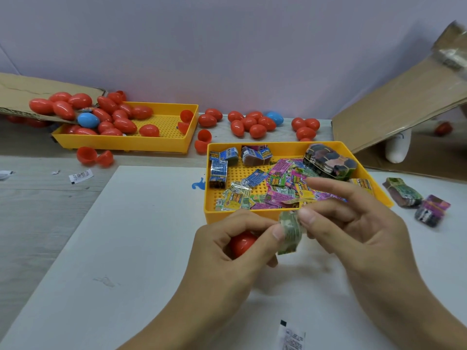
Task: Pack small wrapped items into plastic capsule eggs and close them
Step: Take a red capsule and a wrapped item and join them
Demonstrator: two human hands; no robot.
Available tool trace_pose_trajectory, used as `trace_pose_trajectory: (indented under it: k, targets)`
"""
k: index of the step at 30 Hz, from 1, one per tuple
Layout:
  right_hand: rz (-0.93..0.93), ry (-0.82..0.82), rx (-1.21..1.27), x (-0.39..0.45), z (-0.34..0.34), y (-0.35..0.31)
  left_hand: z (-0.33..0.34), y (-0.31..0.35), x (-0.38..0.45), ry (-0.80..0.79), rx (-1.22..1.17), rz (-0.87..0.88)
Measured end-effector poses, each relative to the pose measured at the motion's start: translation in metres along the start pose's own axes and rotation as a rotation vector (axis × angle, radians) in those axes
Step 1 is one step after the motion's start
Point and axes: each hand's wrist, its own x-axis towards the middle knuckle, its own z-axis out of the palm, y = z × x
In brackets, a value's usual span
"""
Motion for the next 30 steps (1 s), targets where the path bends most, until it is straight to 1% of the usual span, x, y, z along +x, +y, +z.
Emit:
trace_pose_trajectory:
  k: [3,5,8,12,15,19,22,25,28,30]
  targets:
    - [-0.039,-0.065,-0.09,-0.001,-0.004,0.0,0.0,0.0,0.0,0.04,-0.072,-0.068]
    - [-0.097,-0.179,-0.23,-0.002,-0.005,-0.002,0.001,0.0,0.0,0.044,-0.082,-0.084]
    - [-0.188,-0.337,-0.429,-0.004,-0.006,-0.002,0.0,0.001,0.0,0.024,-0.084,-0.085]
    - [-0.27,-0.424,-0.521,-0.003,-0.007,-0.007,0.0,0.001,-0.001,-0.036,-0.091,-0.111]
    - [-0.314,-0.417,-0.572,-0.004,-0.005,-0.009,-0.002,0.001,-0.001,-0.05,-0.109,-0.143]
    - [-0.351,-0.384,-0.558,-0.003,-0.004,-0.014,-0.004,0.002,0.001,-0.04,-0.176,-0.211]
    - [-0.349,-0.407,-0.559,-0.001,-0.005,-0.015,-0.004,0.001,0.002,-0.035,-0.188,-0.237]
    - [-0.312,-0.391,-0.517,-0.005,-0.004,-0.011,-0.005,0.0,0.002,-0.045,-0.177,-0.237]
    - [-0.217,-0.394,-0.444,-0.008,-0.004,-0.008,-0.006,-0.001,0.002,-0.062,-0.164,-0.2]
    - [-0.172,-0.363,-0.389,-0.006,-0.004,-0.005,-0.006,-0.002,0.001,-0.073,-0.161,-0.167]
